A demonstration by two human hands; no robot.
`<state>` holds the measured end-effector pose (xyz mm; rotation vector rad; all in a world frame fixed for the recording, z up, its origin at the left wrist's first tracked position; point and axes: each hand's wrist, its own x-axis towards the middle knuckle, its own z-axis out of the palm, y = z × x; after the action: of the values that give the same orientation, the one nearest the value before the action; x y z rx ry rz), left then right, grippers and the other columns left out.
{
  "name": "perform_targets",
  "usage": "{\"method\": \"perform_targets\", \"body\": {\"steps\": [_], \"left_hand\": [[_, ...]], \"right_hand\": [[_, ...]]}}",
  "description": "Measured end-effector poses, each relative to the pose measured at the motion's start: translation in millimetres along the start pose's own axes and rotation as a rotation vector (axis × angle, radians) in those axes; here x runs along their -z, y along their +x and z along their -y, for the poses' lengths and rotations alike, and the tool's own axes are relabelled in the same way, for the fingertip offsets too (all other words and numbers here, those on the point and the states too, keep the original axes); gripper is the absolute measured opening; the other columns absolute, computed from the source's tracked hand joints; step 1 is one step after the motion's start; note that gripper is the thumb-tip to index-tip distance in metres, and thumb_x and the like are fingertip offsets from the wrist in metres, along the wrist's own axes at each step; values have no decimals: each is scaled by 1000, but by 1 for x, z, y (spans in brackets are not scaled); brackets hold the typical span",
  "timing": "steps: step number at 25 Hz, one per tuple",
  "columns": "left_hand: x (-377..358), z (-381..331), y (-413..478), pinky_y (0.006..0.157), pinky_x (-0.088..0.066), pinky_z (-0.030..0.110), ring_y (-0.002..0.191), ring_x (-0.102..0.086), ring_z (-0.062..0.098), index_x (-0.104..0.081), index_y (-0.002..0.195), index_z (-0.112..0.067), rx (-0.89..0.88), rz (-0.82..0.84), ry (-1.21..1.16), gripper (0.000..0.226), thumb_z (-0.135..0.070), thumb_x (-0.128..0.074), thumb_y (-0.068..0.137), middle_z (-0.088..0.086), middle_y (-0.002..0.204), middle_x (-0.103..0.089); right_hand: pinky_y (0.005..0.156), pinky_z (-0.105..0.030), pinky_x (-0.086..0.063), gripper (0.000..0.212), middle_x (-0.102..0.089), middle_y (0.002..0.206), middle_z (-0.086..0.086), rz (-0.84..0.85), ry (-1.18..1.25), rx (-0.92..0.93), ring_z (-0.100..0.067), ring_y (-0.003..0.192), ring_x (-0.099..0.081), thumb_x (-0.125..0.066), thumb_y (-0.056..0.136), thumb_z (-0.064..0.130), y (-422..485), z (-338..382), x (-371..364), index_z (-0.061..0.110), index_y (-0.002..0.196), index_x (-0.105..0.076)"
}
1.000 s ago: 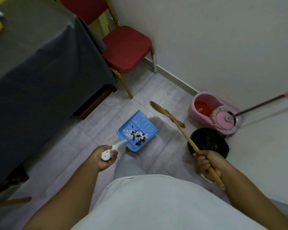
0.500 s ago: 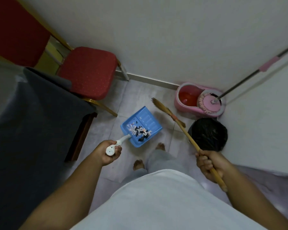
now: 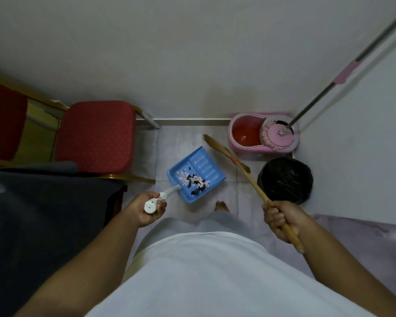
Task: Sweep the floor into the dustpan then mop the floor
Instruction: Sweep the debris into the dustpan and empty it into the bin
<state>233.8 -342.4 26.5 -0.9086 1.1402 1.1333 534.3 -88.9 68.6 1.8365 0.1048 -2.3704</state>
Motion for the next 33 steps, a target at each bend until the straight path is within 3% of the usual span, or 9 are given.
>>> {"method": "perform_targets", "body": {"steps": [5, 10, 14, 20, 26, 30, 33], "left_hand": [[-11, -57, 4, 32, -44, 17, 34, -48, 14, -42, 108, 0, 65, 32, 116, 21, -16, -33, 97, 14, 55, -50], [-22, -126, 11, 32, -44, 17, 35, -48, 15, -40, 102, -1, 120, 32, 455, 17, -14, -31, 95, 8, 65, -42], [-36, -150, 5, 32, -43, 17, 33, -49, 14, -42, 101, 1, 128, 34, 628, 18, -13, -32, 96, 11, 52, -46], [-65, -140, -8, 33, -43, 16, 35, -47, 14, -42, 101, 0, 105, 101, 759, 15, -11, -33, 95, 9, 59, -43], [-87, -107, -47, 33, -42, 16, 37, -48, 12, -44, 96, 2, 54, 220, 752, 18, -10, -31, 95, 10, 60, -44], [-98, -85, -69, 34, -42, 14, 39, -49, 11, -44, 95, 2, 33, 299, 805, 23, -3, -40, 72, 9, 57, -46], [-107, -70, -77, 36, -40, 12, 40, -47, 9, -46, 93, -1, 29, 352, 845, 24, -4, -42, 69, 6, 57, -46]], "right_hand": [[24, -13, -23, 27, -36, 46, 3, 20, 156, 40, -5, 29, -30, -39, 100, 22, 5, -31, -13, 8, 80, -50], [23, -12, -22, 30, -35, 46, 3, 13, 422, 134, -5, 28, -30, -37, 101, 21, 2, -108, -44, 7, 78, -50], [23, -12, -21, 30, -35, 44, 3, 11, 641, 184, -5, 27, -30, -37, 101, 22, -1, -179, -68, 7, 79, -50], [24, -11, -21, 30, -35, 43, 2, -27, 901, 231, -7, 25, -29, -35, 102, 21, -3, -282, -68, 6, 80, -49], [24, -11, -22, 28, -35, 42, 1, -23, 995, 270, -7, 24, -29, -35, 102, 20, -4, -346, -48, 7, 81, -48], [24, -11, -22, 27, -35, 43, 1, -34, 1019, 293, -7, 25, -29, -35, 102, 21, -5, -372, -36, 7, 82, -47], [24, -11, -22, 27, -35, 43, 2, -43, 1036, 307, -7, 25, -28, -34, 102, 21, -6, -385, -34, 8, 82, -48]]}}
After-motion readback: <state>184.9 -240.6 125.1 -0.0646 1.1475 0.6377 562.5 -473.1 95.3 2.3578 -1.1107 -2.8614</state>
